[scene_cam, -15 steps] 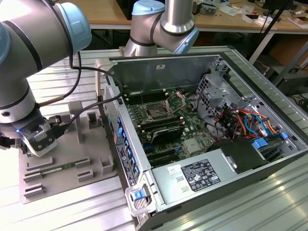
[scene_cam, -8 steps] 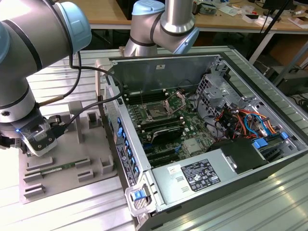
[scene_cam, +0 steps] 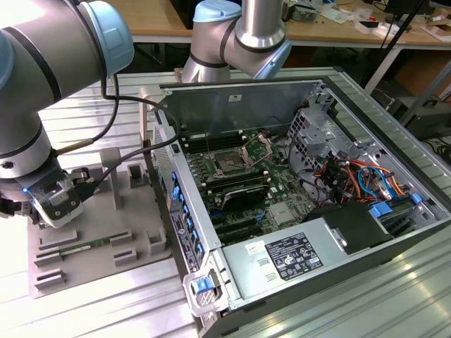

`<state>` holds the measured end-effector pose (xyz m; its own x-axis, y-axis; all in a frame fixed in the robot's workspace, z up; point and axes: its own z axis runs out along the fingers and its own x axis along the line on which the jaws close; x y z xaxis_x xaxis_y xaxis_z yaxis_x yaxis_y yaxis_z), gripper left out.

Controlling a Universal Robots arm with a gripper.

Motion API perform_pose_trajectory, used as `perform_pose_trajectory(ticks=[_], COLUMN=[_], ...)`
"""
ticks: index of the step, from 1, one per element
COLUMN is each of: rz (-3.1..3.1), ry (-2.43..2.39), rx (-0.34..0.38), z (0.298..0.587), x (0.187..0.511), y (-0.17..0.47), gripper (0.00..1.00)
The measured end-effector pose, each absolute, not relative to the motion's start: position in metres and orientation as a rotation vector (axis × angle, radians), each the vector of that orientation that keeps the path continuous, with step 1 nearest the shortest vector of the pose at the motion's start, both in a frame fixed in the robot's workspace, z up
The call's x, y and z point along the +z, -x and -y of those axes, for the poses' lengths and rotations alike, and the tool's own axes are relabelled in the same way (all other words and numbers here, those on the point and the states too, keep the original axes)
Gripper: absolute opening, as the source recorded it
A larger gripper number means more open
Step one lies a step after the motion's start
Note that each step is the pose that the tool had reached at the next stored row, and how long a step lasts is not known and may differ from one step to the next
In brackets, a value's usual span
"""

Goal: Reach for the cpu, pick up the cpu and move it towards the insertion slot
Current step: 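Pick up the cpu and move it towards the insertion slot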

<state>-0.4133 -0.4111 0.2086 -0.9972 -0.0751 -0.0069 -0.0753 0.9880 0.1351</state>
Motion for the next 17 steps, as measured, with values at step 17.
perform_pose_trajectory(ticks=[17], rz=[-3.131], ry=[0.118], rx=[0.213], z=[0.4111], x=[0.2155], y=[0.4133], gripper=[0.55])
